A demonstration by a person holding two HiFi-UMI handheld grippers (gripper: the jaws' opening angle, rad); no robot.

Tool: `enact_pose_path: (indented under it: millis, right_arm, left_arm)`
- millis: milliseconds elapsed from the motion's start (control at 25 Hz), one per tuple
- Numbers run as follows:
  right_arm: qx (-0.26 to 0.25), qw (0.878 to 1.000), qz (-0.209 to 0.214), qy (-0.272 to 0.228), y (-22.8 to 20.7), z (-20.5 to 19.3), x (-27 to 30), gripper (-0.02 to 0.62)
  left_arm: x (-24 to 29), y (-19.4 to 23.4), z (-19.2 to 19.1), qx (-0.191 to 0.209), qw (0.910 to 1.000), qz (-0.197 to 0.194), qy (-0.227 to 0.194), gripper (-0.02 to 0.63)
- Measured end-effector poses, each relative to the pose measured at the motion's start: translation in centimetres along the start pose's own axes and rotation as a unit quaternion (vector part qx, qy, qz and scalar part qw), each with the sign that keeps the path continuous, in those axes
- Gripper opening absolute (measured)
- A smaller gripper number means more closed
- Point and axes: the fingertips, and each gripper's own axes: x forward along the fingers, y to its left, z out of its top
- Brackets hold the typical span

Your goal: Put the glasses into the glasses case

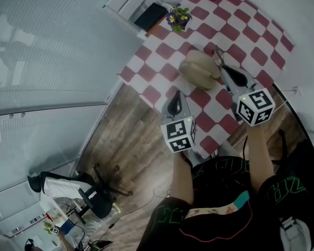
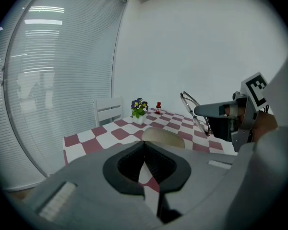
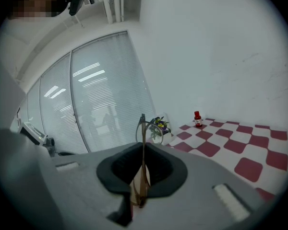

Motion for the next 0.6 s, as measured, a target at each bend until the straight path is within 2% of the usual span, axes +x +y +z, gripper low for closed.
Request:
enact_pose_path:
  millis: [200,600]
  right_arm:
    - [0.006,1.0,0.005,0.016,0.1,-1.1,1.7,0.018]
    - [-0.006,0.998,0.017,0.055,0.8,-3.3,4.9,0.018]
  left_arm:
    - [1.0,0.2,-0.8,0.004,0.9999,-0.005,0.015,0.009]
    - [2.2,2.4,-1.2,0.015,0.9995,0.01,0.027,0.009]
